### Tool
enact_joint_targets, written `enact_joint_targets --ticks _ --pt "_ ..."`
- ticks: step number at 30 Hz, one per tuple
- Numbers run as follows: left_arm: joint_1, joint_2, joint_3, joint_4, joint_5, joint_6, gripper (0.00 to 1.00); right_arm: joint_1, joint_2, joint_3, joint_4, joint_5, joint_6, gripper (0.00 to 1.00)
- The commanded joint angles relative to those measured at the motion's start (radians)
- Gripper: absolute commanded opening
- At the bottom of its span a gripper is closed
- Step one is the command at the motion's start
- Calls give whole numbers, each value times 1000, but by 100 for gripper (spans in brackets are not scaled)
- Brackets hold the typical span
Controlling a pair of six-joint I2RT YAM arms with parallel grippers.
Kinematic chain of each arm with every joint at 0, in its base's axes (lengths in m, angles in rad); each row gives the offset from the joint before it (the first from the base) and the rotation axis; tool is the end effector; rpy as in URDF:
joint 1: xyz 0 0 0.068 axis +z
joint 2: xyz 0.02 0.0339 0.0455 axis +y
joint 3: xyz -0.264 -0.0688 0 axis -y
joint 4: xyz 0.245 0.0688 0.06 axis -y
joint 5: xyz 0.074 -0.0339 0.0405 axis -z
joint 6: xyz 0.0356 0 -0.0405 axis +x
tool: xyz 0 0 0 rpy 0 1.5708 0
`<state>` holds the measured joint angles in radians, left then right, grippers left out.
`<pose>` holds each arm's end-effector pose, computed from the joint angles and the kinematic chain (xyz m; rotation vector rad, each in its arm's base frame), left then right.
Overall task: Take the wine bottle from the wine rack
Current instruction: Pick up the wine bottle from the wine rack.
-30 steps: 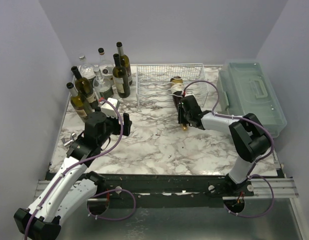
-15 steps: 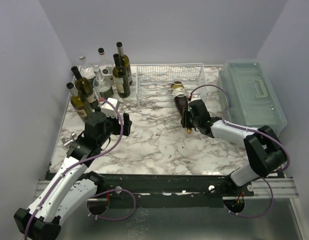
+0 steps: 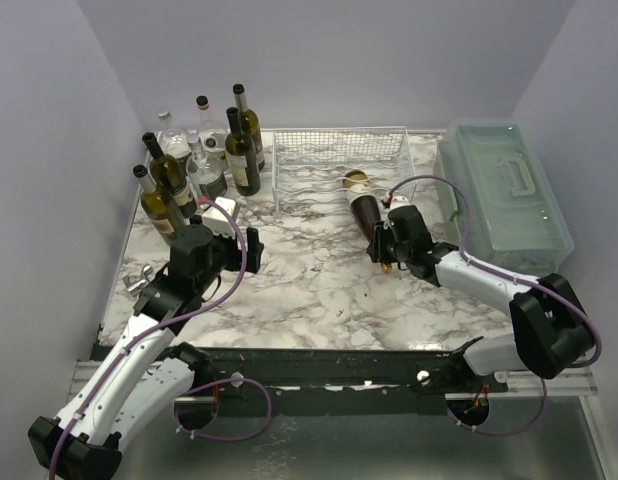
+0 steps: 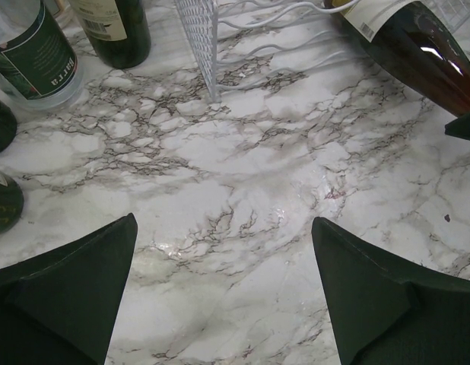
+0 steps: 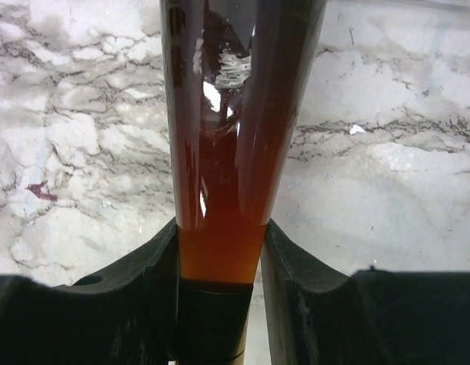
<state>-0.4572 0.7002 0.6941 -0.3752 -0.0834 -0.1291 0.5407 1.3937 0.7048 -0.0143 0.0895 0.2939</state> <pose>0.1494 -0.0702 0.3014 0.2658 1.9450 -0.3052 0.2453 0.1436 0.1932 -0.2350 2.2812 0.3366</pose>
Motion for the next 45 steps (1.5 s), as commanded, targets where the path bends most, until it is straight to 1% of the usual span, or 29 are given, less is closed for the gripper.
enact_joint_targets --ticks 1,8,12,13,19,31,45 --pt "8 -17 -10 18 0 15 98 8 -89 -1 45 -118 -46 0" --pt "8 -16 -13 22 12 17 98 8 -179 -53 17 -118 -80 0" --pt "8 -17 -14 24 13 20 98 8 -224 -52 16 -113 -91 0" --pt "8 -16 -14 23 13 20 98 7 -233 -49 -13 -113 -93 0" --pt "8 -16 -18 28 23 24 98 0 -278 -35 -41 -137 -104 0" --pt "8 -29 -31 43 75 42 98 -13 -349 -22 -97 -198 -129 0" --pt "8 -34 -38 56 119 56 99 -26 -410 -15 -172 -222 -181 0"
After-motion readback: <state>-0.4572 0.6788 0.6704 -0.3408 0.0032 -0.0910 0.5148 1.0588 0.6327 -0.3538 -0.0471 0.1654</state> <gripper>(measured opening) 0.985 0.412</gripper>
